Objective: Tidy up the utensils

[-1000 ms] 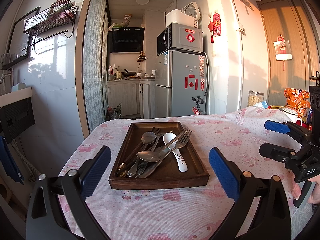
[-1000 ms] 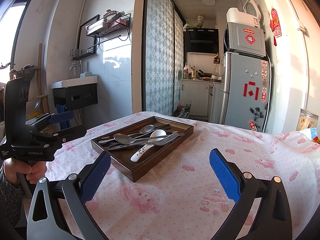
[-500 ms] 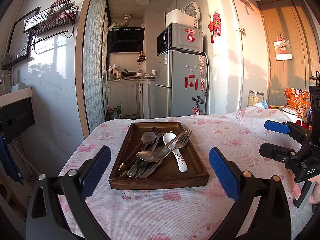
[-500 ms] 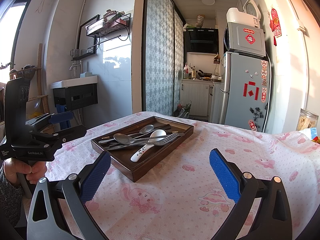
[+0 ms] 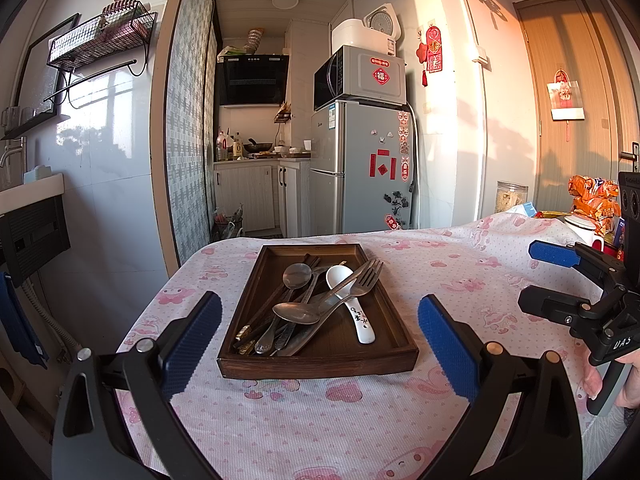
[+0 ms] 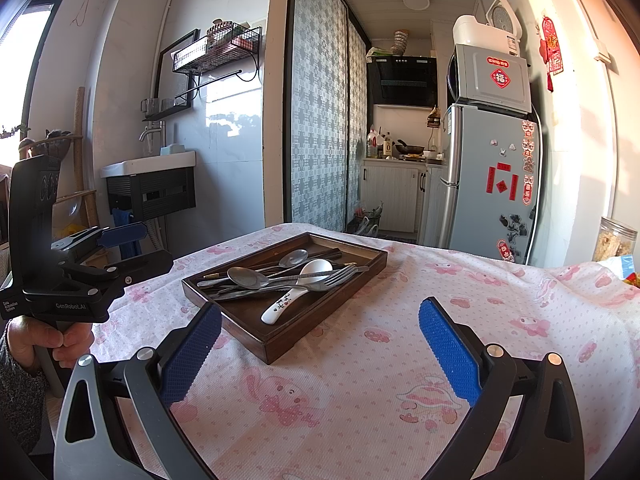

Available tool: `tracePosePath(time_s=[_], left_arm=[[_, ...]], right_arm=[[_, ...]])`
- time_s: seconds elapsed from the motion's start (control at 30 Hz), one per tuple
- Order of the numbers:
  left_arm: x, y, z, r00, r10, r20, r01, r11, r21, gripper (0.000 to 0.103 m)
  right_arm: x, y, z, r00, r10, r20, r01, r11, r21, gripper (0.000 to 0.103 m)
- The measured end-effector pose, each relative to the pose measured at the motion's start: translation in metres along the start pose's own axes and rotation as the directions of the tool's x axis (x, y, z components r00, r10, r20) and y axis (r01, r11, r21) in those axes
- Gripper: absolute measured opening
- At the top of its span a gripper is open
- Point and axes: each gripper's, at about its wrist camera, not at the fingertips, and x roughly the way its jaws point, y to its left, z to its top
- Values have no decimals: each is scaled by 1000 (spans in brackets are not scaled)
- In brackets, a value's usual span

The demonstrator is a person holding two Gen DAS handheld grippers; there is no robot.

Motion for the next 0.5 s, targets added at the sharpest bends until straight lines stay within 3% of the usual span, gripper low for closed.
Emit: tracePosePath(time_s=[0.5], left_arm=[[0,0,0,1000,0,0,0,1000,0,100]], right_arm=[[0,0,0,1000,0,0,0,1000,0,100]])
